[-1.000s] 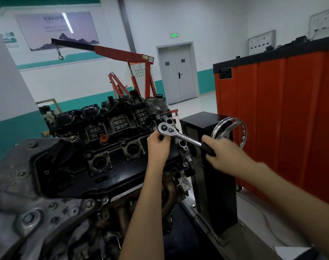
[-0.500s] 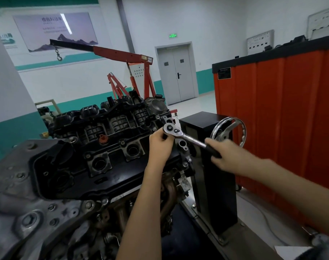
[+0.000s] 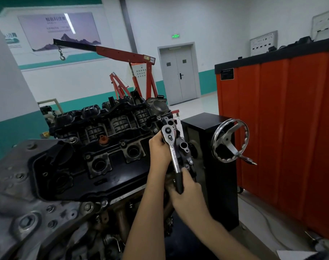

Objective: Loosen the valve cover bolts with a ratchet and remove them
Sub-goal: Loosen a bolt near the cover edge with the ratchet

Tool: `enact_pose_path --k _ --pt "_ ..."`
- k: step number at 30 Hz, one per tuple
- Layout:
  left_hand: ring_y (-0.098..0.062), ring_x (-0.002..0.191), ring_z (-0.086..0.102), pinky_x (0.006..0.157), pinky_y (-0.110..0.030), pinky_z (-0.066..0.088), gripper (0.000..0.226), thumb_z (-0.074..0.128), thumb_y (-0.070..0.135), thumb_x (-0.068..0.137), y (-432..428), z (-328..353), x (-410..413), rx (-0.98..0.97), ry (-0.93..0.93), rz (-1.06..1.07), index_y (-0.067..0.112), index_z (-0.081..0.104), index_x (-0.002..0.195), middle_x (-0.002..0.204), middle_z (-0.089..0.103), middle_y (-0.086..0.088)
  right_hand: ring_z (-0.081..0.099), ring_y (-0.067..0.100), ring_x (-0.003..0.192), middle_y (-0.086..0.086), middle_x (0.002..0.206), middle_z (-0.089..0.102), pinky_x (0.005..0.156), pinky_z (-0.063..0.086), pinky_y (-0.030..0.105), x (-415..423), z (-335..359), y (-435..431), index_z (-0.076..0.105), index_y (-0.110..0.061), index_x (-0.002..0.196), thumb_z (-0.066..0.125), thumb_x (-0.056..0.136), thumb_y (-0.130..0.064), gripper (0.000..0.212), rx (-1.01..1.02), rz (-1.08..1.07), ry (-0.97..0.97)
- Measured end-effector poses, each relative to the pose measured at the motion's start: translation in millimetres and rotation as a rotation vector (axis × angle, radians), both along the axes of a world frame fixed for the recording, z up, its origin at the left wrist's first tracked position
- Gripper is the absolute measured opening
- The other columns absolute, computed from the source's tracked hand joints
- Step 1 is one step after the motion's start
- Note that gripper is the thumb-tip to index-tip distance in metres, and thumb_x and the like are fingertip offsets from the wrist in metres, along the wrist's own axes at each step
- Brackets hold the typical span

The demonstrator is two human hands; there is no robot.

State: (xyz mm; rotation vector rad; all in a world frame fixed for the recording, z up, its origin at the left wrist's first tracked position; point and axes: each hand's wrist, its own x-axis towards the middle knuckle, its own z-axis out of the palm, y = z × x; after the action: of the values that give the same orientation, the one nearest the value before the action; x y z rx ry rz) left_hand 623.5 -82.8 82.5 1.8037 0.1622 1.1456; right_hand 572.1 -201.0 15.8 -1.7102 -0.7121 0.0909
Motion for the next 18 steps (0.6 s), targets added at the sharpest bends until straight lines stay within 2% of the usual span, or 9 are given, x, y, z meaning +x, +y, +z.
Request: enact_pose_path --k 2,4,6,8,10,12,14,16,18 --pt "0.002 0.053 0.035 0.053 -0.016 0.032 0.046 0.062 -0.001 0.087 3.7 2.4 0.0 0.017 0.037 -0.003 0.022 0.045 0.052 0.048 0.046 0.015 0.052 0.016 0.056 0.011 0.072 0.055 0.051 0.045 0.027 23.8 8.4 -26.4 0.053 -0.014 0.118 0.058 0.086 -0.001 0.034 -0.104 0.047 -0.08" --pt "-0.001 0.057 0.041 0.055 -0.014 0.035 0.027 0.058 -0.001 0.088 3.0 4.9 0.0 0.052 0.085 -0.032 0.005 0.057 0.061 0.059 0.054 0.006 0.052 0.008 0.052 0.003 0.071 0.055 0.048 0.044 0.017 60.9 27.1 -58.1 0.056 -0.017 0.114 0.06 0.087 0.0 0.032 -0.268 0.066 -0.241" --pt "-0.004 0.057 0.037 0.053 -0.014 0.032 0.023 0.056 0.001 0.089 0.9 7.3 -0.5 0.086 0.089 -0.035 -0.008 0.054 0.069 0.062 0.05 -0.005 0.058 0.011 0.058 0.002 0.075 0.057 0.052 0.048 0.02 99.5 57.2 -78.1 0.054 -0.017 0.116 0.06 0.089 -0.005 0.03 -0.492 0.017 -0.474" --pt "-0.007 0.06 0.036 0.053 -0.016 0.03 0.025 0.057 0.005 0.091 1.9 7.2 -0.7 0.067 0.071 -0.028 -0.009 0.054 0.071 0.064 0.048 -0.007 0.061 0.02 0.065 0.0 0.075 0.057 0.058 0.049 0.029 122.4 82.7 -81.9 0.052 -0.015 0.113 0.058 0.09 -0.01 0.024 -0.662 -0.042 -0.731" --pt "-0.008 0.063 0.04 0.057 -0.021 0.033 0.021 0.056 0.006 0.092 2.1 5.7 -1.1 0.027 0.069 -0.027 -0.003 0.061 0.075 0.067 0.053 -0.006 0.058 0.019 0.065 -0.004 0.071 0.053 0.058 0.043 0.027 123.9 85.9 -77.6 0.051 -0.015 0.107 0.058 0.09 -0.011 0.019 -0.661 -0.084 -0.814" --pt "-0.005 0.061 0.04 0.058 -0.021 0.034 0.023 0.054 0.002 0.092 0.3 2.8 -1.3 0.009 0.058 -0.009 0.004 0.06 0.07 0.065 0.052 -0.004 0.055 0.013 0.06 -0.005 0.07 0.052 0.054 0.042 0.02 106.0 63.2 -72.6 0.049 -0.017 0.102 0.059 0.09 -0.01 0.018 -0.544 -0.086 -0.665" --pt "-0.001 0.056 0.039 0.055 -0.015 0.035 0.031 0.054 -0.003 0.088 -2.8 0.5 -0.9 0.024 0.038 0.003 0.015 0.055 0.063 0.062 0.052 0.001 0.051 0.009 0.052 0.0 0.07 0.053 0.046 0.04 0.017 67.1 29.8 -61.3 0.048 -0.02 0.099 0.06 0.088 -0.005 0.022 -0.332 -0.024 -0.355" --pt "0.001 0.054 0.039 0.053 -0.013 0.035 0.036 0.057 -0.004 0.088 -3.1 -0.4 2.1 0.003 0.025 -0.008 0.019 0.053 0.06 0.06 0.052 0.006 0.052 0.014 0.052 0.01 0.073 0.056 0.046 0.043 0.022 28.5 6.0 -36.0 0.049 -0.023 0.1 0.06 0.086 -0.005 0.026 -0.115 -0.002 -0.121" --pt "0.001 0.053 0.033 0.052 -0.016 0.03 0.045 0.06 -0.001 0.089 -1.3 -0.5 4.6 -0.019 0.002 -0.019 0.024 0.043 0.055 0.053 0.042 0.014 0.057 0.022 0.062 0.015 0.081 0.058 0.051 0.045 0.027 5.2 -2.9 -3.5 0.051 -0.022 0.112 0.058 0.087 -0.008 0.03 0.022 -0.033 -0.018"
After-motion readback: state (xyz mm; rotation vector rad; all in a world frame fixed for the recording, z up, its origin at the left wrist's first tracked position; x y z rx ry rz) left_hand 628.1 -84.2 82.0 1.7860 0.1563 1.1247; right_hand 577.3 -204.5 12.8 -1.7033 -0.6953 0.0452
